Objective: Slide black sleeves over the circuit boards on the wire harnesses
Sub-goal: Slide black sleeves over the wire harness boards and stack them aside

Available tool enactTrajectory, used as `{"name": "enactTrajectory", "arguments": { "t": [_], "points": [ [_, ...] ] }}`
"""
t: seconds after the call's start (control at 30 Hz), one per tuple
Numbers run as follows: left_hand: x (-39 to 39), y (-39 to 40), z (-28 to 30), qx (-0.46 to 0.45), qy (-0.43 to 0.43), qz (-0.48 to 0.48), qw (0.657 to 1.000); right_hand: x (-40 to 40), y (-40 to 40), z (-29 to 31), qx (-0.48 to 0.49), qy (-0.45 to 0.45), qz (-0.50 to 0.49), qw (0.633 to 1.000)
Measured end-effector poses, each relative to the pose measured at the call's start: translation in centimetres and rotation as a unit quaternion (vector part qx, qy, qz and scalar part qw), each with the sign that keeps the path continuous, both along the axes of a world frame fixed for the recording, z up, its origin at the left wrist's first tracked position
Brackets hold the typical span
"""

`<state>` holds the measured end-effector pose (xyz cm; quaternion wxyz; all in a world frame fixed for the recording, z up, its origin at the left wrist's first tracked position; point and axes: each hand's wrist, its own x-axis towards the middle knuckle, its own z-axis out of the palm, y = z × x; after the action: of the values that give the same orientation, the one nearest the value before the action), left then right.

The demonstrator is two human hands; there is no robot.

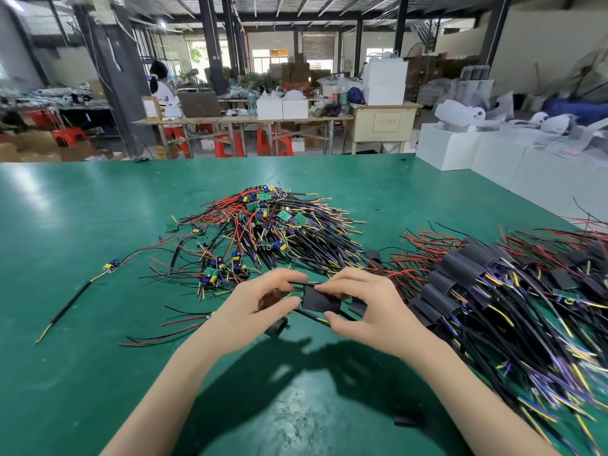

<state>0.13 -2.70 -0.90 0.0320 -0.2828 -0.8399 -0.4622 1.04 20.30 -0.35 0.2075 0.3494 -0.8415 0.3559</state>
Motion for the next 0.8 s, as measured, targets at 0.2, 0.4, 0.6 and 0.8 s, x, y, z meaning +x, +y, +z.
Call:
{"name": "enactTrajectory", "arguments": {
  "t": [0.2,0.4,0.6,0.8],
  "points": [
    [-0.09,-0.06,0.33,0.1,-0.023,-0.012,0.995,-0.11,0.01,0.09,0.002,-0.003,-0.009,1.0],
    [-0.21,-0.05,0.28,0.113,-0.016,0.011,0.993,0.13,-0.19,0.0,-0.044,-0.046,-0.008,0.998],
    [-0.16,0.19,0.5,0.154,-0.061,0.043,0.985,0.3,-0.57,0.17,-0.071,-0.035,-0.017,0.997],
    [0.0,-0.3,0.67,0.144,-0.083,0.027,0.986,0.53,-0.84,-0.05,-0.046,-0.008,-0.002,0.999]
  ]
}}
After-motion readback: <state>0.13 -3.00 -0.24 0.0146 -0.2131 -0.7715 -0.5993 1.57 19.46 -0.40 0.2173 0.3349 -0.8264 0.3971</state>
